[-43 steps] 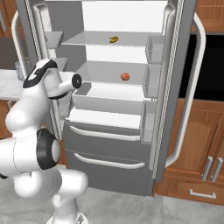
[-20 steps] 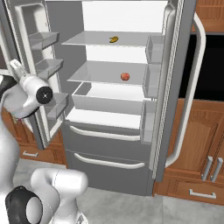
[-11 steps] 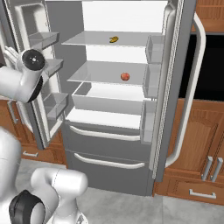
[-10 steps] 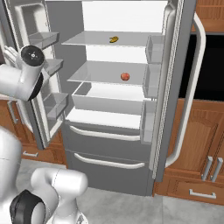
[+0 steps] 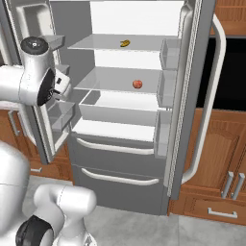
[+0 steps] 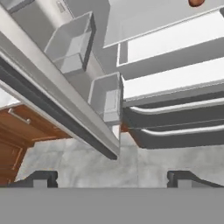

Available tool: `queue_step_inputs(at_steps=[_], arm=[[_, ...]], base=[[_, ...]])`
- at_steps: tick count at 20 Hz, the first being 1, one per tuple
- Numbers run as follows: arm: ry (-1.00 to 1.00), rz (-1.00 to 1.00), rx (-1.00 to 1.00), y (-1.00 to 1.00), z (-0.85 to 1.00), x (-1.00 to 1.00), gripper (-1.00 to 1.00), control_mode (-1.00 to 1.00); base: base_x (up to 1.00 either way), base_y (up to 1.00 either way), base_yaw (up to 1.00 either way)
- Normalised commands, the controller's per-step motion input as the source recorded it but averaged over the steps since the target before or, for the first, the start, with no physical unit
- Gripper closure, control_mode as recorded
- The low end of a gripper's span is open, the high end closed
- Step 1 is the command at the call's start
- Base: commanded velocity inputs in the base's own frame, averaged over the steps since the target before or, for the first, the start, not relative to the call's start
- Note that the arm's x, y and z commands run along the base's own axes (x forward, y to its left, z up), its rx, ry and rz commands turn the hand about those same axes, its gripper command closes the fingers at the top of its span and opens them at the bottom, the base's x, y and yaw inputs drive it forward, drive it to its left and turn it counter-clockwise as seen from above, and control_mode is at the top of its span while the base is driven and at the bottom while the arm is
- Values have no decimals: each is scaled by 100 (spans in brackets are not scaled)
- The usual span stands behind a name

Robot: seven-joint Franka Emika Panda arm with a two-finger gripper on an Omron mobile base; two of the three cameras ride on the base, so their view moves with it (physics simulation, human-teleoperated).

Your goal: Retrieve the banana and peach from the fridge and place them into the bowl on the dining table.

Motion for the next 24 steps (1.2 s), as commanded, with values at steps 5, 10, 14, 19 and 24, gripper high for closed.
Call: queue_step_inputs(at_steps=[5,10,14,19,24], arm=[[-42,3,-33,-59,-68,-36,-100,-100],[-58,0,-27,-54,-35,-52,-100,-100],[-20,0,-5,-74,2,-90,-100,-100],[4,-4,0,-38,19,-84,-100,-100],[12,-2,-3,4,-1,-11,-100,-100]], base=[[0,0,0],[0,0,0],[0,0,0],[0,0,0],[0,0,0]])
